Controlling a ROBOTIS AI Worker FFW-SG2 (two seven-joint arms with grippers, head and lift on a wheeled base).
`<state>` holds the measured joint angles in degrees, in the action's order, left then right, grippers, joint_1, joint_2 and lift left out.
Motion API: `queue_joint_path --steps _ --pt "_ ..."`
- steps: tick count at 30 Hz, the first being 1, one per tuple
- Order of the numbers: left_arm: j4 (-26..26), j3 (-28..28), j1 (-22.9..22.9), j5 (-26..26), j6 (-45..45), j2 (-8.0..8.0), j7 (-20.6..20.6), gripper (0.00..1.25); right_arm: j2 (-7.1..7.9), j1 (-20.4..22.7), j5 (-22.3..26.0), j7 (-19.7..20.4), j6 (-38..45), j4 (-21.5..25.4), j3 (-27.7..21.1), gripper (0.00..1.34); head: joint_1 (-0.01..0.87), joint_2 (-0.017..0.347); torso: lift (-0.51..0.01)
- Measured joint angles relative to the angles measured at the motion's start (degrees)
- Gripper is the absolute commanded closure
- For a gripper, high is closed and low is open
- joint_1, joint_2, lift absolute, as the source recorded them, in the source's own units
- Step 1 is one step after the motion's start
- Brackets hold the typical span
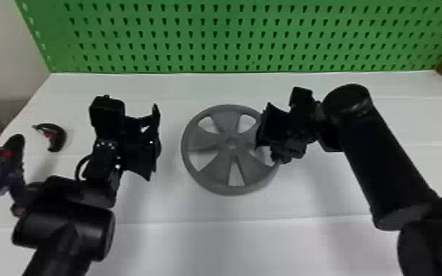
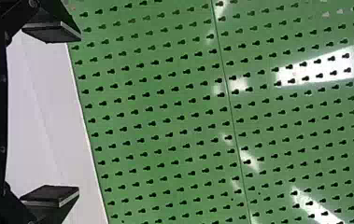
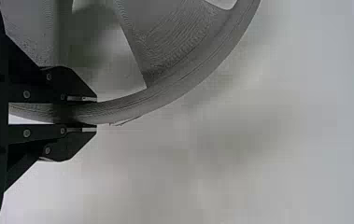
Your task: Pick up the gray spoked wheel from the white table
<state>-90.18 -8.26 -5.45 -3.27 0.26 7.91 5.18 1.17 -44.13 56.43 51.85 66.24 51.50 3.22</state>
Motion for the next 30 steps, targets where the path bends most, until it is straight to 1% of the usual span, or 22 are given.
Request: queue_joint_path --steps 4,7,10,11,12,13,15,18,23,27,30 --pt "0.0 0.1 0.2 0.1 0.0 0.0 0.0 0.13 0.51 2.1 -3.9 -4.1 -2.4 5.8 -0.4 1.12 0.767 0.02 -0.09" --pt "0.0 0.2 0.3 0.2 -0.1 0.0 0.0 0.13 0.77 4.0 -7.5 -8.4 -4.4 10.2 -0.9 1.12 0.767 0.02 -0.09" --pt "0.0 0.4 0.3 0.2 -0.1 0.0 0.0 0.13 1.03 5.6 -11.8 -14.1 -6.3 13.6 -1.1 1.12 0.767 0.02 -0.09" --pt "0.0 0.4 0.4 0.3 -0.1 0.0 0.0 0.13 1.11 6.2 -13.9 -17.0 -7.2 14.8 -1.1 1.12 0.767 0.02 -0.09" --pt "-0.1 0.4 0.4 0.3 -0.1 0.0 0.0 0.13 1.15 6.5 -15.0 -18.5 -7.7 15.4 -1.0 1.12 0.767 0.02 -0.09" --pt "-0.1 0.4 0.4 0.3 -0.1 0.0 0.0 0.13 1.2 7.2 -17.4 -21.4 -9.0 16.6 -0.9 1.12 0.767 0.02 -0.09" --pt "-0.1 0.5 0.4 0.3 -0.1 0.0 0.0 0.13 1.17 8.7 -21.2 -25.9 -12.0 18.6 -0.8 1.12 0.767 0.02 -0.09" --pt "-0.3 0.5 0.5 0.3 -0.1 0.0 0.0 0.13 0.87 11.3 -25.4 -31.1 -17.6 21.1 -0.8 1.12 0.767 0.02 -0.09" --pt "-0.6 0.8 0.6 0.4 -0.1 0.0 0.0 0.13 0.2 14.4 -30.5 -36.8 -24.2 23.9 -1.6 1.12 0.767 0.02 -0.09" --pt "-0.9 0.9 0.6 0.4 -0.1 0.0 0.0 0.13 0.16 16.3 -33.3 -41.3 -29.0 25.2 -1.7 1.12 0.767 0.02 -0.09" --pt "-1.2 0.9 0.7 0.5 -0.1 0.0 0.0 0.13 0.21 17.7 -34.9 -43.7 -32.6 26.0 -1.7 1.12 0.767 0.02 -0.09"
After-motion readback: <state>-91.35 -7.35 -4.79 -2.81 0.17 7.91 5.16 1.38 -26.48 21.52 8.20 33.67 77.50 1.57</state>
